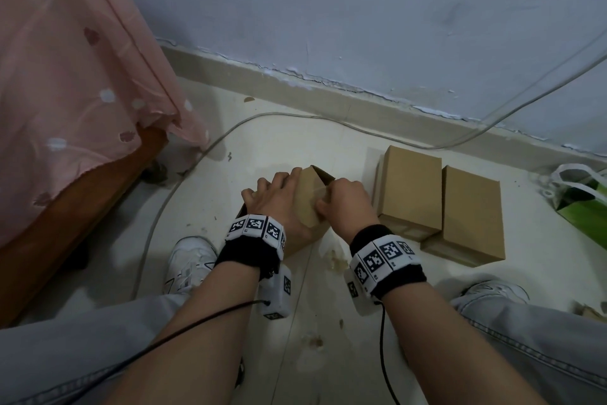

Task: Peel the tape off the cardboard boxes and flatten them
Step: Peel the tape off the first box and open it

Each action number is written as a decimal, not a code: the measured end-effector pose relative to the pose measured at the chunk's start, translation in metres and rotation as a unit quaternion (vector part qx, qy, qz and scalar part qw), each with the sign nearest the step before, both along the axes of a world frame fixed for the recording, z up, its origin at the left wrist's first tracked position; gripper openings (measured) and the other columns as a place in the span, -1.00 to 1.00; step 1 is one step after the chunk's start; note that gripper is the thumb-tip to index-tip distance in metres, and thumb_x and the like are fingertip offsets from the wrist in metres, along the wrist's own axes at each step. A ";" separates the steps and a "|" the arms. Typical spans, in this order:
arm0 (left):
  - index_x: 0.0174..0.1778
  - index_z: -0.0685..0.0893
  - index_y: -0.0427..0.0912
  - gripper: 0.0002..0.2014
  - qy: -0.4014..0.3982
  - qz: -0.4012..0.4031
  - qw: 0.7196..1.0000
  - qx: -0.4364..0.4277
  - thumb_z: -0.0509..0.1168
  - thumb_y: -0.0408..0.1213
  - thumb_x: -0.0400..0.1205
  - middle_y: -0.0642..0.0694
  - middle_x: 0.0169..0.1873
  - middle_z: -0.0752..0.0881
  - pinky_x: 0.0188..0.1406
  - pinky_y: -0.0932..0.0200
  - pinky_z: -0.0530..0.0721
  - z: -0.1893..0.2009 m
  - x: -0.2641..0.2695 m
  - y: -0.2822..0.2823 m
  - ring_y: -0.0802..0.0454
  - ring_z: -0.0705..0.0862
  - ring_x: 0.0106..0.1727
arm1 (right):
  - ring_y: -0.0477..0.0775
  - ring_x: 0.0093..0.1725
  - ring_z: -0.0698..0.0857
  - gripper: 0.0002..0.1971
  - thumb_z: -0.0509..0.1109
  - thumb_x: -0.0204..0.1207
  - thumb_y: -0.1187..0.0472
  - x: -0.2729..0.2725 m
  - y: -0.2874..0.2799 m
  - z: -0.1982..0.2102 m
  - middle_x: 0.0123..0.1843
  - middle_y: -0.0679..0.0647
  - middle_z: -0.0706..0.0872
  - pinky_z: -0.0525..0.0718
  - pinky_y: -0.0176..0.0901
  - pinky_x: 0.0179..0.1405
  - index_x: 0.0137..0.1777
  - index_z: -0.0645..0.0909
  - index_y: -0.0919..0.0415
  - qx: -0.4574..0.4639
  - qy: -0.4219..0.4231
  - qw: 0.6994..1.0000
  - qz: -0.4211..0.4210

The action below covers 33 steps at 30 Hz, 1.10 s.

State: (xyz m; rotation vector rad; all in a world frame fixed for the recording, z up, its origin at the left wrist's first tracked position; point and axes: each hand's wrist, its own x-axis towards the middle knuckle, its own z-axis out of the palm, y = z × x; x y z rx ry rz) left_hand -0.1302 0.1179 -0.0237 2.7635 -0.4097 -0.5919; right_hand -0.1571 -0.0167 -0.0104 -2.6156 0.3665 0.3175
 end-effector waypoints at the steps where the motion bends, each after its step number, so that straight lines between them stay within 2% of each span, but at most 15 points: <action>1: 0.60 0.02 0.18 0.18 0.000 0.000 1.000 -0.002 0.25 0.26 -0.03 0.06 0.49 0.32 0.24 -0.19 0.27 0.001 0.000 0.000 -0.16 0.36 0.36 | 0.20 -0.18 0.63 -0.82 0.34 0.57 0.19 0.000 0.001 -0.001 -0.19 0.18 0.63 0.52 -0.12 -0.26 -0.13 0.63 0.33 -0.011 0.000 1.000 0.001; 3: 0.61 0.00 0.19 0.20 0.004 -0.005 1.000 0.001 0.27 0.25 -0.04 0.06 0.50 0.31 0.26 -0.19 0.26 0.003 -0.001 0.000 -0.16 0.35 0.37 | 0.20 -0.24 0.59 -0.87 0.26 0.57 0.30 0.001 0.001 -0.005 -0.24 0.16 0.59 0.46 -0.14 -0.30 -0.20 0.55 0.28 -0.028 -0.004 1.000 -0.010; 5: 0.61 -0.01 0.19 0.21 0.010 -0.011 1.000 0.003 0.29 0.26 -0.04 0.06 0.51 0.30 0.27 -0.19 0.25 0.003 -0.001 -0.001 -0.16 0.34 0.39 | 0.22 -0.24 0.61 -0.85 0.19 0.55 0.37 -0.002 -0.003 -0.008 -0.26 0.15 0.59 0.50 -0.13 -0.32 -0.21 0.55 0.26 -0.022 -0.013 0.999 -0.026; 8: 0.62 -0.01 0.18 0.22 0.010 -0.010 1.000 0.002 0.30 0.27 -0.03 0.06 0.50 0.30 0.26 -0.21 0.26 0.003 -0.001 -0.001 -0.16 0.34 0.38 | 0.20 -0.15 0.72 -0.80 0.29 0.55 0.23 -0.005 -0.010 -0.009 -0.16 0.19 0.74 0.74 0.01 -0.14 0.00 0.72 0.31 0.047 -0.033 0.998 -0.037; 9: 0.61 0.00 0.19 0.21 0.009 -0.006 1.000 0.000 0.26 0.29 -0.05 0.06 0.50 0.31 0.26 -0.21 0.26 0.004 -0.002 -0.001 -0.16 0.34 0.37 | 0.16 -0.12 0.73 -0.77 0.33 0.54 0.17 -0.007 -0.010 -0.009 -0.14 0.16 0.76 0.76 0.02 -0.09 0.04 0.73 0.29 0.062 -0.039 0.997 -0.034; 12: 0.60 0.02 0.19 0.19 0.009 0.001 1.000 -0.008 0.19 0.31 -0.07 0.07 0.48 0.32 0.25 -0.19 0.25 0.005 -0.003 -0.002 -0.15 0.35 0.35 | 0.12 -0.14 0.70 -0.76 0.39 0.52 0.09 -0.011 -0.008 -0.010 -0.19 0.11 0.74 0.73 -0.01 -0.12 0.03 0.72 0.24 0.046 -0.042 0.998 -0.011; 16: 0.60 0.02 0.19 0.17 0.006 -0.002 1.000 -0.003 0.25 0.27 -0.02 0.06 0.49 0.32 0.28 -0.23 0.27 0.006 -0.003 -0.002 -0.17 0.35 0.37 | 0.21 -0.09 0.73 -0.74 0.38 0.52 0.14 -0.008 -0.006 -0.010 -0.12 0.20 0.76 0.75 0.09 -0.04 0.08 0.72 0.30 0.041 -0.042 0.998 -0.026; 20: 0.59 0.05 0.19 0.23 0.004 0.004 1.000 -0.006 0.04 0.35 -0.17 0.05 0.48 0.35 0.26 -0.23 0.29 0.008 -0.005 -0.003 -0.17 0.36 0.35 | 0.24 -0.03 0.71 -0.72 0.40 0.52 0.16 -0.005 -0.002 -0.007 -0.02 0.22 0.73 0.75 0.11 0.01 0.12 0.69 0.33 0.028 -0.040 0.998 -0.037; 21: 0.58 0.05 0.20 0.23 0.003 0.005 1.000 -0.006 0.04 0.35 -0.17 0.05 0.48 0.35 0.26 -0.23 0.29 0.009 -0.005 -0.003 -0.17 0.36 0.35 | 0.25 -0.03 0.70 -0.74 0.39 0.53 0.17 -0.004 -0.001 -0.007 -0.02 0.23 0.72 0.74 0.11 0.01 0.11 0.67 0.33 0.026 -0.040 0.998 -0.037; 25: 0.61 0.02 0.19 0.19 0.012 -0.004 1.000 -0.001 0.20 0.29 -0.06 0.04 0.50 0.32 0.31 -0.23 0.28 0.010 -0.004 -0.004 -0.18 0.34 0.39 | 0.25 -0.17 0.70 -0.86 0.30 0.53 0.30 -0.007 -0.001 -0.009 -0.15 0.21 0.71 0.74 0.03 -0.14 -0.01 0.66 0.32 0.010 -0.048 0.998 -0.040; 27: 0.62 0.00 0.18 0.21 0.016 -0.004 1.000 0.003 0.24 0.27 -0.05 0.05 0.52 0.31 0.32 -0.22 0.27 0.010 -0.005 -0.004 -0.18 0.33 0.41 | 0.20 -0.21 0.74 -0.81 0.32 0.54 0.27 -0.011 -0.006 -0.011 -0.18 0.18 0.75 0.78 0.06 -0.15 0.06 0.71 0.28 0.039 -0.072 0.995 -0.063; 30: 0.62 -0.01 0.17 0.21 0.016 0.002 1.000 0.003 0.27 0.26 -0.03 0.04 0.52 0.31 0.30 -0.22 0.27 0.010 -0.004 -0.004 -0.18 0.33 0.41 | 0.11 -0.08 0.76 -0.76 0.40 0.55 0.12 -0.016 -0.007 -0.011 -0.06 0.12 0.81 0.78 0.06 -0.02 0.16 0.73 0.16 0.058 -0.100 0.991 -0.066; 33: 0.60 0.02 0.18 0.19 0.017 0.007 1.000 -0.002 0.21 0.29 -0.05 0.04 0.50 0.32 0.28 -0.22 0.28 0.012 -0.005 -0.006 -0.19 0.35 0.39 | 0.16 -0.06 0.75 -0.76 0.40 0.55 0.12 -0.016 -0.002 -0.010 -0.06 0.15 0.80 0.76 0.08 0.00 0.11 0.73 0.23 0.030 -0.082 0.995 -0.040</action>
